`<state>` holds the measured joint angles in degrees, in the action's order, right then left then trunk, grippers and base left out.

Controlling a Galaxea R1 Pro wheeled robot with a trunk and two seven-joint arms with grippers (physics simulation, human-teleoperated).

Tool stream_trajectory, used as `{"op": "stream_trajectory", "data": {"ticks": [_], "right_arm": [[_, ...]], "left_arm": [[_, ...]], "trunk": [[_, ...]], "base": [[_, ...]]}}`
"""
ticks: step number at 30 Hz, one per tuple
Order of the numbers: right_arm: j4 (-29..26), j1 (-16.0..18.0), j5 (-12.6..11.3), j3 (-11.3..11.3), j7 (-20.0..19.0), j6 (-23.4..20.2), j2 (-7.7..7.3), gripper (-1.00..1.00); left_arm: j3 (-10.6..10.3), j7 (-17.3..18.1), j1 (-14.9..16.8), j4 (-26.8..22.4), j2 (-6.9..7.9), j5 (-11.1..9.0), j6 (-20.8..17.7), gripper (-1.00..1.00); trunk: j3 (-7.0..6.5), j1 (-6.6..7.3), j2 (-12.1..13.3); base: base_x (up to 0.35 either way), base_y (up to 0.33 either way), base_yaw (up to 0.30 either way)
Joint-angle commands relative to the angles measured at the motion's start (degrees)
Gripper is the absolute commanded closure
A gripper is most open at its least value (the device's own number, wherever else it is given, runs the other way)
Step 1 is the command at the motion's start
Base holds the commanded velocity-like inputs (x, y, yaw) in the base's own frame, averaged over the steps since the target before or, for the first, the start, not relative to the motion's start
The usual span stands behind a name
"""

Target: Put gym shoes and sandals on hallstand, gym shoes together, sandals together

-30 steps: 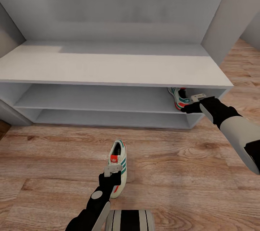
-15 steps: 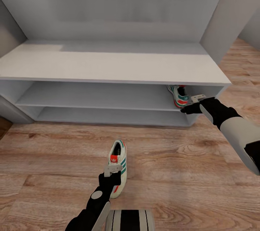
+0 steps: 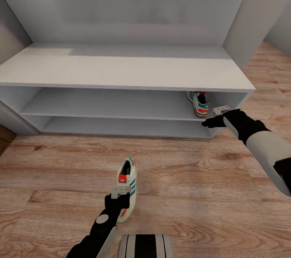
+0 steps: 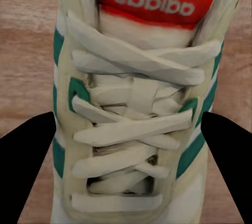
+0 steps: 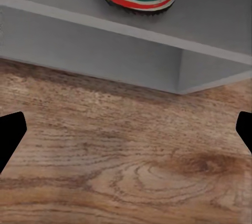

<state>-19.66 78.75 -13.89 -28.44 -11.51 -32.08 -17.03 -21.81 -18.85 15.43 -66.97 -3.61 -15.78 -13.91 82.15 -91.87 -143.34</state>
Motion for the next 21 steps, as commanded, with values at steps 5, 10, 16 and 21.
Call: {"op": "stream_trajectory", "data": {"ticks": [5, 10, 16, 21], "right_arm": [[0.0, -0.1, 0.0, 0.0, -0.7, 0.0, -0.03, -1.0], [-0.2, -0.7, 0.0, 0.0, -1.4, 0.0, -0.56, -1.0], [-1.4, -1.8, 0.0, 0.0, -2.9, 0.0, -2.05, -1.0], [-2.5, -4.3, 0.1, 0.0, -5.4, 0.0, -3.58, -1.0]], "left_arm": [[-0.1, 2.3, -0.2, -3.1, 4.44, 0.0, -4.2, 1.0], [0.2, 7.3, -0.4, -7.7, 10.52, -0.1, -8.3, 1.0], [0.4, 12.8, -0.6, -12.3, 17.84, -0.4, -12.7, 1.0], [0.2, 14.9, -0.6, -13.5, 20.55, -0.1, -14.8, 1.0]], "trunk": [[0.0, 0.0, 0.0], [0.0, 0.0, 0.0], [0.0, 0.0, 0.0], [0.0, 0.0, 0.0]], "base": [[-0.006, 0.0, 0.0], [-0.002, 0.0, 0.0], [0.0, 0.0, 0.0], [0.0, 0.0, 0.0]]}}
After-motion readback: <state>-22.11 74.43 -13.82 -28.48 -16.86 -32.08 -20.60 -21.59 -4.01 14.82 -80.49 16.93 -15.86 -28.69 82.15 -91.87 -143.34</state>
